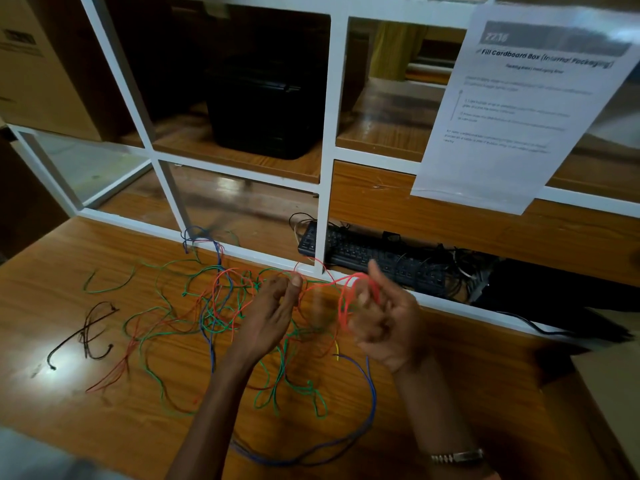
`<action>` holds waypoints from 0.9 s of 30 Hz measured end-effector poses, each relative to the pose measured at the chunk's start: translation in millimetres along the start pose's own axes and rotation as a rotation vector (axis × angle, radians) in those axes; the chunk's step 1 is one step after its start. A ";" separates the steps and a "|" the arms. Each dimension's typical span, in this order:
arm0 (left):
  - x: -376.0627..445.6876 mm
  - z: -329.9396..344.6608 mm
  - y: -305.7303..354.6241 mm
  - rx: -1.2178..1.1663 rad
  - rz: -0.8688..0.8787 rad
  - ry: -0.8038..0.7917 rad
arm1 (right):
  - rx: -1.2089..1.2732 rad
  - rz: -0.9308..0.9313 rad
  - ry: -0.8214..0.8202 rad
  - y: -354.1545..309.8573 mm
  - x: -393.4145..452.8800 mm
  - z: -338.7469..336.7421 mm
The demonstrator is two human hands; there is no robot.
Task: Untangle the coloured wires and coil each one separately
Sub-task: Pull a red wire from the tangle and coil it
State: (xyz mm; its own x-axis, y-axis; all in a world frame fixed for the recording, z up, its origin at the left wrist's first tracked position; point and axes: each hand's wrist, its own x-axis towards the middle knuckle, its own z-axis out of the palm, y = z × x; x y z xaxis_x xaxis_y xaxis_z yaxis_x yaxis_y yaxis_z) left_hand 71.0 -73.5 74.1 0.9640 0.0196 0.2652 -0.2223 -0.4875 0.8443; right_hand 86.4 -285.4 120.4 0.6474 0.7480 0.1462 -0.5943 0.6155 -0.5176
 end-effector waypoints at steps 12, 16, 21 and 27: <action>-6.7 25.2 13.4 -0.182 0.096 -0.121 | -0.421 -0.557 0.767 -8.6 13.3 -5.0; -3.1 23.9 19.7 -0.140 0.168 -0.041 | -0.944 -0.176 0.933 3.5 16.1 -15.7; -1.9 26.2 15.8 -0.109 0.166 -0.007 | -1.409 0.112 0.832 12.6 16.4 -4.2; 0.7 17.1 10.6 -0.141 0.080 0.053 | -1.121 0.461 0.740 18.9 19.6 11.2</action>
State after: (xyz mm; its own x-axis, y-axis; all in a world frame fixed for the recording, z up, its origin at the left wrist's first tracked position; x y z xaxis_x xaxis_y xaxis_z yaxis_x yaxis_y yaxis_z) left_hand 71.9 -93.6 75.4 0.9342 0.0333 0.3551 -0.3199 -0.3621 0.8755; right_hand 82.6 -256.3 123.0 0.8070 0.3085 -0.5036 -0.3565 -0.4254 -0.8318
